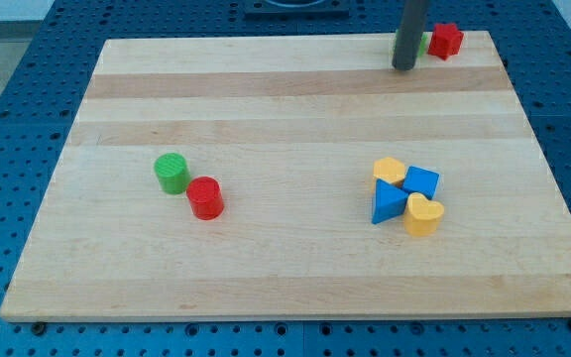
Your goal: Move green circle into red star
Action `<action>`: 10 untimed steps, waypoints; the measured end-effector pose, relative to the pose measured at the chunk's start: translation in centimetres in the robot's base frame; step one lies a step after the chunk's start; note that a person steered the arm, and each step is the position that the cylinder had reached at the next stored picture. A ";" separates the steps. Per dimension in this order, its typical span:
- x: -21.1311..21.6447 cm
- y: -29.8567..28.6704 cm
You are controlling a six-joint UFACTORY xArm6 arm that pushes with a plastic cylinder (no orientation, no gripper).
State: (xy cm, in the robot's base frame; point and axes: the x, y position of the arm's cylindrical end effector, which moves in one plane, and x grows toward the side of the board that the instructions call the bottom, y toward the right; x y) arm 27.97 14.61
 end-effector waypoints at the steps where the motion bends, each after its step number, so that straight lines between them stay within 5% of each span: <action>1: 3.6 -4.5; 4: 4.3 -29.0; 5: 7.9 -35.9; 7: 18.1 -35.8; 8: 20.0 -34.7; 10: 16.2 -28.9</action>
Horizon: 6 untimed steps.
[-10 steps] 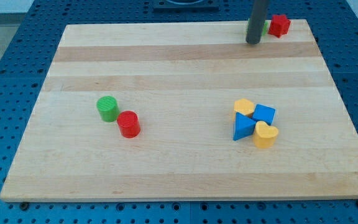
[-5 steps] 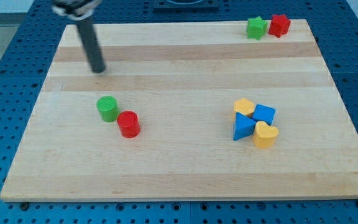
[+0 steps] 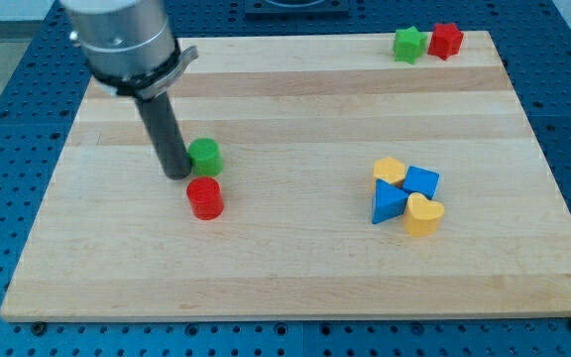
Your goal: Move green circle into red star
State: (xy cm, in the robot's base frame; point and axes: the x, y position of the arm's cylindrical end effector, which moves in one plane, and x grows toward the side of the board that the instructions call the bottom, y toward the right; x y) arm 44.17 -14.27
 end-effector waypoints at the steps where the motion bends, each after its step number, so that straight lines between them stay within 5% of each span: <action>1: -2.4 2.2; 4: -1.9 11.7; 6: -8.1 19.7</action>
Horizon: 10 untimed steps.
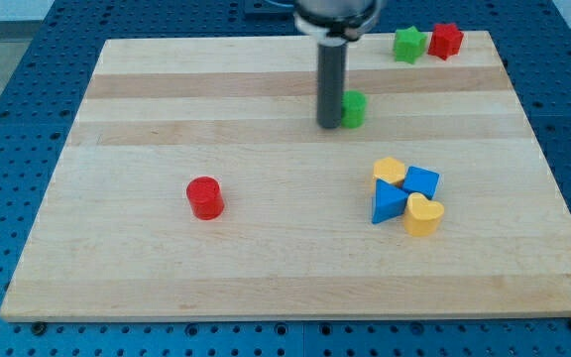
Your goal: Move green circle into red star
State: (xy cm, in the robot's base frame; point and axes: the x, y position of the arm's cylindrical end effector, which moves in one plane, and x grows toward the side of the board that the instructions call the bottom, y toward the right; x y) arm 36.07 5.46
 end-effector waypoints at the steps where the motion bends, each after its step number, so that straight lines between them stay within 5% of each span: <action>1: -3.3 3.9; 2: -6.0 7.5; 4: 0.1 7.2; 9: -8.6 12.1; 10: -2.8 10.2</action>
